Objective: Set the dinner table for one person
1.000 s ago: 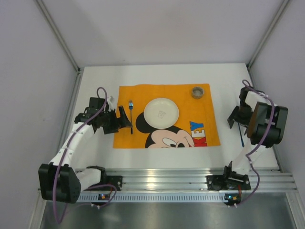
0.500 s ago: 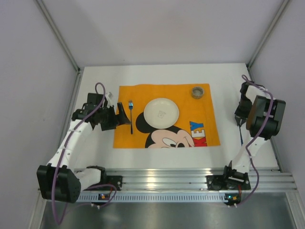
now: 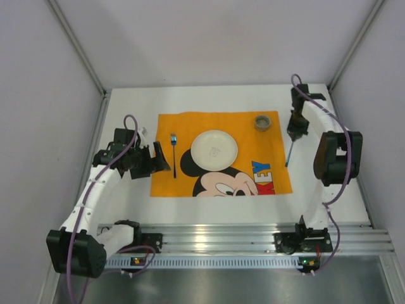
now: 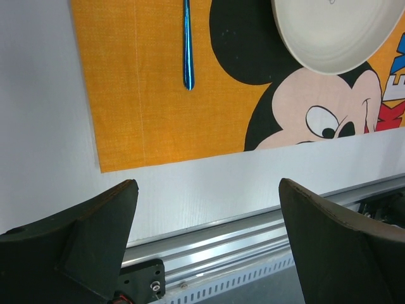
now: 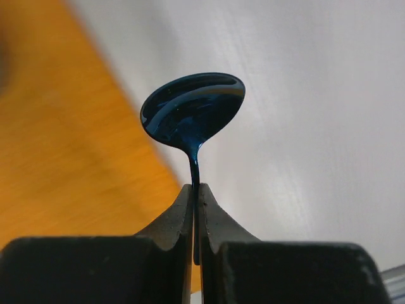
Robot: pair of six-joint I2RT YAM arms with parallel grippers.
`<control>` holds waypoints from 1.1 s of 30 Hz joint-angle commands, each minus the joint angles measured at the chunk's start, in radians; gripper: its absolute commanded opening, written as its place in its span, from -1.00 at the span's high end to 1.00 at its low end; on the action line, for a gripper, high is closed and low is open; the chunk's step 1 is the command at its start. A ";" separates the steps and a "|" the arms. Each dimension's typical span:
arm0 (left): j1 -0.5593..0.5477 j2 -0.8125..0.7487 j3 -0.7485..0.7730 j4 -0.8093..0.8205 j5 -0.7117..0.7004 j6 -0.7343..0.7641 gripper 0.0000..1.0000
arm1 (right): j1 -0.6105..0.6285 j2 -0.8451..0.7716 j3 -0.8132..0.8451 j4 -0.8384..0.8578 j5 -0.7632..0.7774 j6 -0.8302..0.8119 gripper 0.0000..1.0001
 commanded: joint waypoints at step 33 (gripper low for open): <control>-0.002 -0.351 0.370 -0.514 -0.186 -0.130 -0.97 | 0.513 0.022 0.033 0.076 0.066 0.149 0.80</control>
